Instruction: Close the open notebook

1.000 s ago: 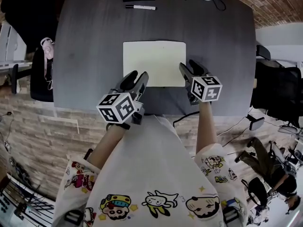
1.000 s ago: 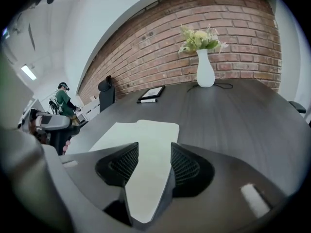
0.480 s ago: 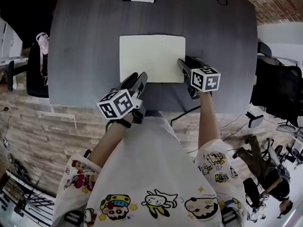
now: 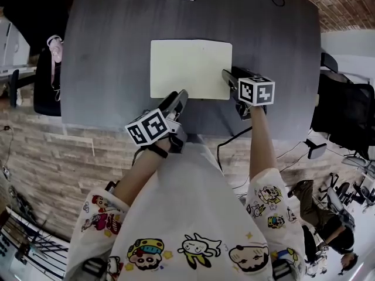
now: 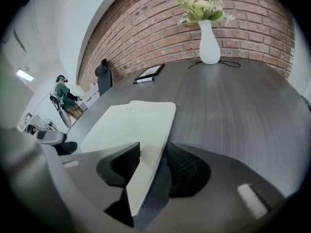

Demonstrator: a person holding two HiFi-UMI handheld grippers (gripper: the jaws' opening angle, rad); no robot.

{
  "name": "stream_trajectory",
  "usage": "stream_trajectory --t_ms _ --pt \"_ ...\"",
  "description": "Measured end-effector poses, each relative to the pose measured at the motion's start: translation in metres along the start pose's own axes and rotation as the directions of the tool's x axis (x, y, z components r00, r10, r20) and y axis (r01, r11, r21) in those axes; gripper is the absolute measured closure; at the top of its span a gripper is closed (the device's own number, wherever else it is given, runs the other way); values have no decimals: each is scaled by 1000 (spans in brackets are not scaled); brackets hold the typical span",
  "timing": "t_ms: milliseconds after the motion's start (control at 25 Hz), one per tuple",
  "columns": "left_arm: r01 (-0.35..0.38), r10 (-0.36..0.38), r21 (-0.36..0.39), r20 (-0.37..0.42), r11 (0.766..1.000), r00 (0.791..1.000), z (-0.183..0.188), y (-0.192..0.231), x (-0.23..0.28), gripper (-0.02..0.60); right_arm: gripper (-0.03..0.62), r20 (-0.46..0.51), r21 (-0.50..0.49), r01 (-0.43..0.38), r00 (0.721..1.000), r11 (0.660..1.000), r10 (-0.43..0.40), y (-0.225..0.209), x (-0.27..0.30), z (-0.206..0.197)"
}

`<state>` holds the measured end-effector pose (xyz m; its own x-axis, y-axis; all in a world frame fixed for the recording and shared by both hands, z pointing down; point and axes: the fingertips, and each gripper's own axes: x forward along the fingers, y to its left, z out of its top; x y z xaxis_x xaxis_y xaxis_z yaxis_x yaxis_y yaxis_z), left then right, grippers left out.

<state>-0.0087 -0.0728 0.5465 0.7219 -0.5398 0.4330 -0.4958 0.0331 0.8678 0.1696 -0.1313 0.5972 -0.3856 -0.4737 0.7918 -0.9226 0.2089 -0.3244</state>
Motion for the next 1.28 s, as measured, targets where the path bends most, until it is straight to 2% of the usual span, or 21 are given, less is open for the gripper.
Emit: stream_trajectory --t_ms 200,440,520,600,720,880,1080,1280 --pt "24 -25 -104 -10 994 1000 -17 3 1 373 416 8 47 -8 1000 999 7 -1 1 1" --pt "12 -14 -216 -9 976 1000 -32 18 1 342 421 0 87 0 1000 996 1 0 1 1" --pt "11 -12 -259 -2 966 1000 -36 21 1 320 421 -7 96 -3 1000 995 3 -1 1 0" --pt "24 -20 -291 15 957 1000 -39 22 3 257 421 -5 94 4 1000 996 -3 -1 1 0" --pt "61 -42 -334 63 941 997 -37 23 7 256 421 3 97 4 1000 995 -4 -1 1 -1" --pt "105 -60 -409 120 906 991 -28 24 9 258 421 14 89 12 1000 996 -13 -3 2 2" --pt "146 -83 -415 166 898 983 -22 23 11 259 422 5 90 -4 1000 996 4 -2 2 0" --pt "184 -135 -342 164 922 977 -16 19 12 258 425 -18 48 -9 1000 999 10 -2 2 1"
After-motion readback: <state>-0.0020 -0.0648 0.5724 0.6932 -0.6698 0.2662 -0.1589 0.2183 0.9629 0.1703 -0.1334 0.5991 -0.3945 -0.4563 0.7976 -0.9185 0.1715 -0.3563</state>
